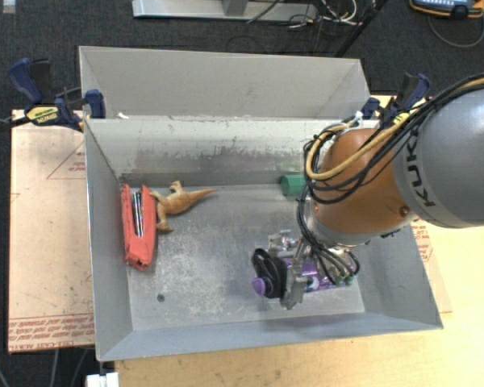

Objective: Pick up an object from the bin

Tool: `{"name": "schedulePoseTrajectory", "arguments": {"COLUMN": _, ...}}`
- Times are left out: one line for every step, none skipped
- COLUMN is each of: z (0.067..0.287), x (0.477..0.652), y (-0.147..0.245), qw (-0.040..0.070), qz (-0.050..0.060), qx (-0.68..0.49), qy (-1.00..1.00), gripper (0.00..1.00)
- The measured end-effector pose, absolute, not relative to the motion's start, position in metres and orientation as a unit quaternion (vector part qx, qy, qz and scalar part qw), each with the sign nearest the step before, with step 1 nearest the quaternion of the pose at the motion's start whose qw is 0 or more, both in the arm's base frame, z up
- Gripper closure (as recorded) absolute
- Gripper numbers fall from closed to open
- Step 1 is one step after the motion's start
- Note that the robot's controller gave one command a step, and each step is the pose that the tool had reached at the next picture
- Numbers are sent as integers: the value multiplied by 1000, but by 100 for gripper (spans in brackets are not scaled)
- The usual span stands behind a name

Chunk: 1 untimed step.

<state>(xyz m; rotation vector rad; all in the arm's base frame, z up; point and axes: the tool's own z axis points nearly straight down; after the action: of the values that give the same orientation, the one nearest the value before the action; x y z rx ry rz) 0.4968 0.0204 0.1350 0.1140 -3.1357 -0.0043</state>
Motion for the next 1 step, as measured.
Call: {"name": "schedulePoseTrajectory", "arguments": {"z": 198, "x": 507, "y": 29, "qw": -1, "qz": -1, "qx": 42, "qy": -999, "gripper": 100}}
